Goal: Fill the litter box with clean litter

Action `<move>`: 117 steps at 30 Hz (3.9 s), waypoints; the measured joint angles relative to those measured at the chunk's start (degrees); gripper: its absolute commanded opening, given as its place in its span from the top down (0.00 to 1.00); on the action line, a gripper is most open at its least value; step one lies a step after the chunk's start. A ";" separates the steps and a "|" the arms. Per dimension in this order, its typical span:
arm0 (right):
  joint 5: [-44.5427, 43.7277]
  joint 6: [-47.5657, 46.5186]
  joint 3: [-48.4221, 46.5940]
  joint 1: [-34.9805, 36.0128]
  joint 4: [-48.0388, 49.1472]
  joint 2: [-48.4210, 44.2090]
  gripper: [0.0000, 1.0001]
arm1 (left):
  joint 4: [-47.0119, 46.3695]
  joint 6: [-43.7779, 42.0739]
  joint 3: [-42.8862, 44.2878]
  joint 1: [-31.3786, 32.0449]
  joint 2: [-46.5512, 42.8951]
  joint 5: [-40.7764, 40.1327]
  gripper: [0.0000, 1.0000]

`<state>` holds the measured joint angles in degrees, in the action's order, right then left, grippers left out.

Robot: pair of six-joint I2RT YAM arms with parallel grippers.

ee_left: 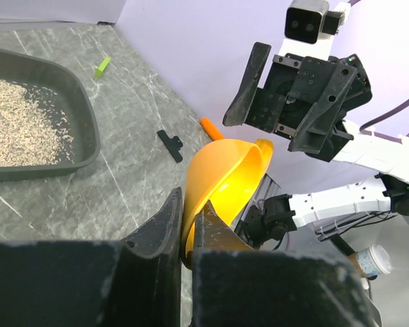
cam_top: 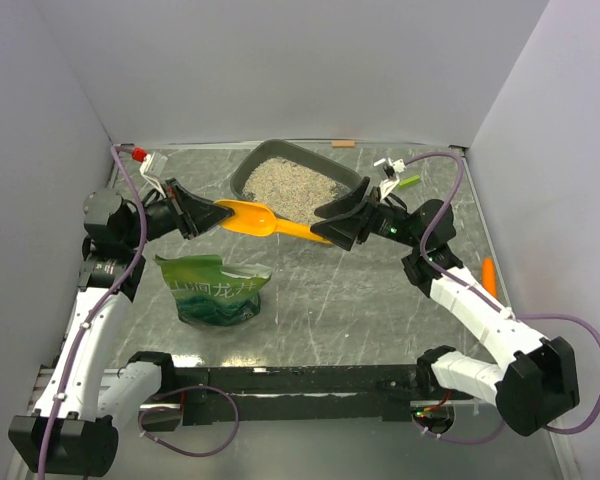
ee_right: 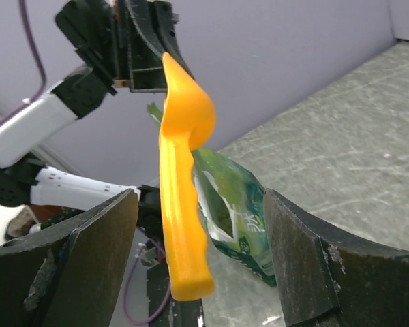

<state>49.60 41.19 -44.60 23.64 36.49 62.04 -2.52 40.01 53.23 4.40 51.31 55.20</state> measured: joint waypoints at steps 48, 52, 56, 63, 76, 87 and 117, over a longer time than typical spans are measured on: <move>-3.26 1.79 0.57 6.12 6.78 4.57 0.44 | -3.67 4.81 -1.55 -1.25 1.03 -2.08 0.99; -3.50 1.97 0.57 6.12 7.56 4.66 0.45 | -3.72 4.90 -1.79 -1.25 1.03 -2.08 0.99; -3.50 2.45 0.57 6.12 8.15 5.14 0.57 | -3.69 4.92 -1.90 -1.22 1.01 -2.08 0.99; -2.16 4.37 0.55 6.34 9.75 5.62 1.00 | -4.15 5.29 -2.25 -1.44 0.83 -1.90 0.69; -6.23 -7.34 -7.34 6.45 -14.71 1.20 1.00 | 8.87 -3.98 4.22 -1.44 -0.04 -6.14 0.26; -12.35 -19.71 -22.01 6.32 -47.17 -3.58 1.00 | 29.73 -16.79 14.73 -1.42 -1.95 -14.82 0.28; -10.71 -30.56 -26.64 6.32 -78.75 -11.76 1.00 | 54.29 -51.65 12.87 18.36 -16.98 -44.96 0.22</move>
<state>38.89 10.63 -71.24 29.95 -42.26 50.28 51.77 -11.64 66.11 22.76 34.33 10.24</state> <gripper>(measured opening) 0.338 0.764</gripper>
